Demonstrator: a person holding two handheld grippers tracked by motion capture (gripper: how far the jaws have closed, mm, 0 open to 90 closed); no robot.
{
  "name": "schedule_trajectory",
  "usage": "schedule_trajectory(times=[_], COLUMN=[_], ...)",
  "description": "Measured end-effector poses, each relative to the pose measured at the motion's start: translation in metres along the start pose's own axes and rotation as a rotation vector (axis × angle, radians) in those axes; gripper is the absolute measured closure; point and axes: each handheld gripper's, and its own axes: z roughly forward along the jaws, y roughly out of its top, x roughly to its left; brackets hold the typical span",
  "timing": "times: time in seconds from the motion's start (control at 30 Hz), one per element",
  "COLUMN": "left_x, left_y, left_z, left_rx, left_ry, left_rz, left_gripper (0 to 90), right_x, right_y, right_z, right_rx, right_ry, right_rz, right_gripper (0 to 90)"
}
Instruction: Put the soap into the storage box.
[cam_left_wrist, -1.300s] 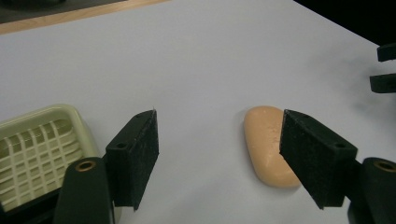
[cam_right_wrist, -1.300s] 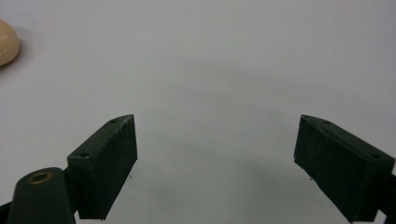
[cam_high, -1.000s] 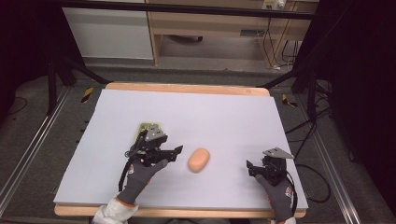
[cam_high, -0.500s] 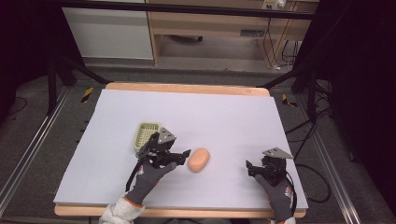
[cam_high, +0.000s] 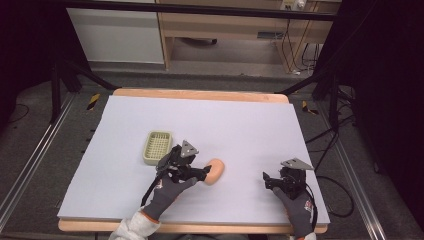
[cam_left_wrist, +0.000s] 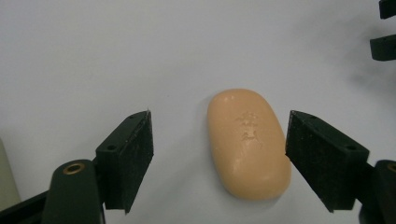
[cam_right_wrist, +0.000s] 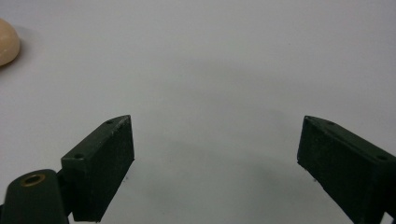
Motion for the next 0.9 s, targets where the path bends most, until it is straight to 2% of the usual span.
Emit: schedule_trajectory(times=[0.43,0.53,0.7,0.9], left_x=[-0.012,-0.015,-0.013,-0.016], left_y=[-0.001,0.0,0.001,0.003], left_z=[0.018,0.021,0.024,0.031], left_rx=[0.04,0.051,0.058,0.075], left_ry=[-0.017,-0.015,-0.012,-0.029], left_rz=[0.021,0.04,0.025,0.03], left_gripper=[23.4,23.4,23.4,23.5], right_x=[0.0,0.001,0.0,0.0], right_y=[0.0,0.0,0.0,-0.001], right_z=[0.0,0.0,0.001,0.001], right_rx=[0.005,0.005,0.006,0.01], right_ry=[-0.004,-0.002,-0.003,0.004], right_rz=[-0.003,-0.007,-0.011,-0.007], right_gripper=[11.2,11.2,11.2,11.2])
